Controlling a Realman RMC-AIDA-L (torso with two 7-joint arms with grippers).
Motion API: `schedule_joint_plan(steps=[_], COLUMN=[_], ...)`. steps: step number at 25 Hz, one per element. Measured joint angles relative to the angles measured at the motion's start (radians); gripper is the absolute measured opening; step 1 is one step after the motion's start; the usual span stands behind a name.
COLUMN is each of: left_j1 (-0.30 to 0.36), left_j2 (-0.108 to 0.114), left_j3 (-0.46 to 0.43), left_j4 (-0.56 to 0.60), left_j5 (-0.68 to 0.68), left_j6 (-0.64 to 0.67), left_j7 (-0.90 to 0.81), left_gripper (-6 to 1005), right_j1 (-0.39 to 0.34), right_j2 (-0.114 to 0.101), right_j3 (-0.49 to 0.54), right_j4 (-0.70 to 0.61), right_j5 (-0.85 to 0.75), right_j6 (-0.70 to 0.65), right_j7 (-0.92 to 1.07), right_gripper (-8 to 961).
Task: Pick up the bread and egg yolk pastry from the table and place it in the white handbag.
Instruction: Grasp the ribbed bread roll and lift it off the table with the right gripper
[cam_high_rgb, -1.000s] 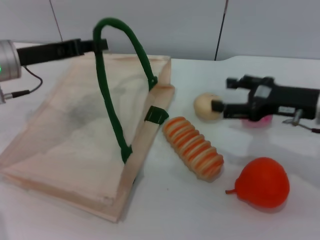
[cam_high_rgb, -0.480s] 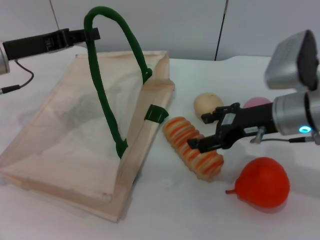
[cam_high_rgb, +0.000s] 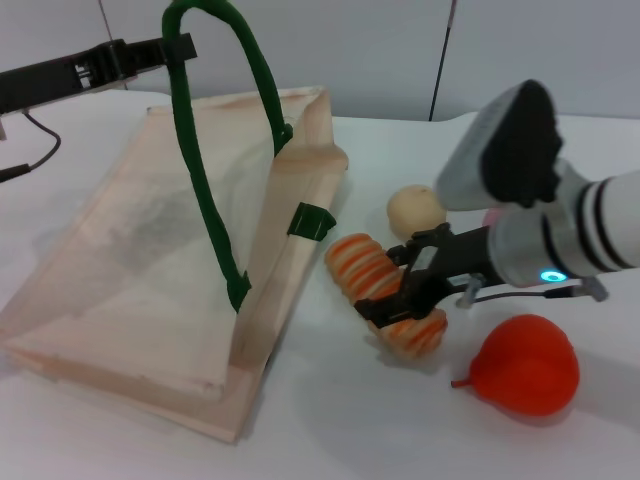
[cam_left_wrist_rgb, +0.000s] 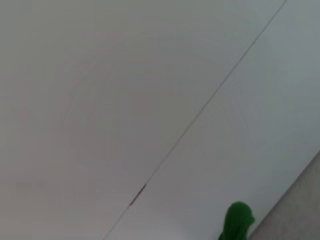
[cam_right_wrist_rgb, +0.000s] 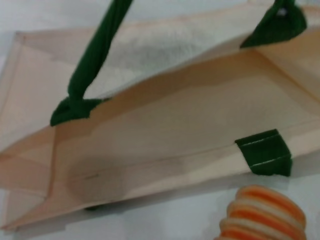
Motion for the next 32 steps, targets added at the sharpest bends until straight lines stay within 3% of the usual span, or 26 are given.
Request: schedule_joint_plan(steps=[8,20,25,32], left_j1=[-0.005,-0.006,-0.006,0.002], left_j2=[-0.001,-0.006,-0.007,-0.004], left_j3=[0.0,0.0,0.0,0.0], left_j4=[-0.009,-0.01,-0.011,-0.011], left_j5=[-0.007,-0.007,-0.007,-0.024], left_j6=[-0.017,-0.016,-0.016,-0.03], left_j7=[0.005,0.009,0.009,0.009], left_gripper=[127,127,128,128], right_j1=[0.121,0.151,0.153,0.145], right_j2=[-0.001,-0.001,-0.002,-0.004], right_j3=[-0.134,-0.154,-0.15,-0.147], right_j4=[0.127,0.185,0.182,0.173], right_j5=[-0.085,-0.185,-0.183,-0.181], right_j6=[0.109,0.163,0.155,0.144], right_j7=[0.211,0.342,0.343,0.337], right_gripper=[861,855,699,615])
